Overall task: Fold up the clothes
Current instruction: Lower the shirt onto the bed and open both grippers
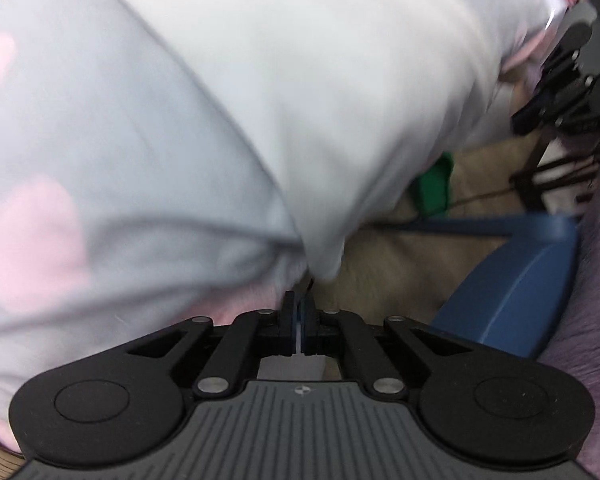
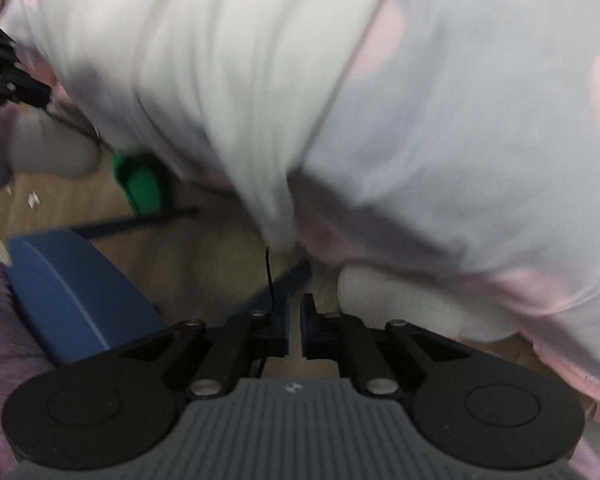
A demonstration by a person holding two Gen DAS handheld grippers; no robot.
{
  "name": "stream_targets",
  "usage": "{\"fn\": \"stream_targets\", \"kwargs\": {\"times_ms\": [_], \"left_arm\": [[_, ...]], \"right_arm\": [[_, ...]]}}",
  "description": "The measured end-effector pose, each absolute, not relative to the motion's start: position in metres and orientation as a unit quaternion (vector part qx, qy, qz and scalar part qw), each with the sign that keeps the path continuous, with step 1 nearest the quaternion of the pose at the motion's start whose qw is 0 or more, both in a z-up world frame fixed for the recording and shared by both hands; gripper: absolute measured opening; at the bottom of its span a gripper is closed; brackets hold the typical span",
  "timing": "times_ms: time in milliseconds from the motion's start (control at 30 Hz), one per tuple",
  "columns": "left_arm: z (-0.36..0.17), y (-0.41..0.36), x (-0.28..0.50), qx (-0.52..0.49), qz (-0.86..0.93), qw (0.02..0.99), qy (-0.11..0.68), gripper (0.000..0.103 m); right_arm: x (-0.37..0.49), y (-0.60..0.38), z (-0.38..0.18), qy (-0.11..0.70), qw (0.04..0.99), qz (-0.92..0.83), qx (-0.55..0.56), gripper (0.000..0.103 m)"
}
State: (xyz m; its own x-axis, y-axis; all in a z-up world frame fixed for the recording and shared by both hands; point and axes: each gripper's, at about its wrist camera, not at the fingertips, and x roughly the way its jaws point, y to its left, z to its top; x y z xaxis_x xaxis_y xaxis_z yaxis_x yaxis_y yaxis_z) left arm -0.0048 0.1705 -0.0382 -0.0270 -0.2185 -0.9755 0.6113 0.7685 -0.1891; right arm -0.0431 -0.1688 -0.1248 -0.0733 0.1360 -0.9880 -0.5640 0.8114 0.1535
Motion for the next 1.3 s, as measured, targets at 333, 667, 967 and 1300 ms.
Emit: {"fn": "stream_targets", "kwargs": {"times_ms": [333, 667, 967, 1300], "left_arm": [[0.041, 0.167, 0.065, 0.127, -0.268, 0.776, 0.556, 0.019], [0.044, 0.112, 0.155, 0.053, -0.209, 0.851, 0.480, 0.027], [0.038, 0.074, 0.249, 0.121, -0.208, 0.870, 0.431, 0.044], [0.003, 0.115, 0.340, 0.054, -0.149, 0.882, 0.444, 0.044]], "right_arm": [[0.024, -0.200, -0.036, 0.575, 0.755, 0.262, -0.173, 0.022], [0.144, -0.216, -0.005, 0.541, 0.812, 0.191, -0.107, 0.022], [0.280, -0.206, 0.009, 0.515, 0.843, 0.148, -0.038, 0.027], [0.417, -0.183, 0.004, 0.506, 0.850, 0.146, 0.006, 0.049]]}}
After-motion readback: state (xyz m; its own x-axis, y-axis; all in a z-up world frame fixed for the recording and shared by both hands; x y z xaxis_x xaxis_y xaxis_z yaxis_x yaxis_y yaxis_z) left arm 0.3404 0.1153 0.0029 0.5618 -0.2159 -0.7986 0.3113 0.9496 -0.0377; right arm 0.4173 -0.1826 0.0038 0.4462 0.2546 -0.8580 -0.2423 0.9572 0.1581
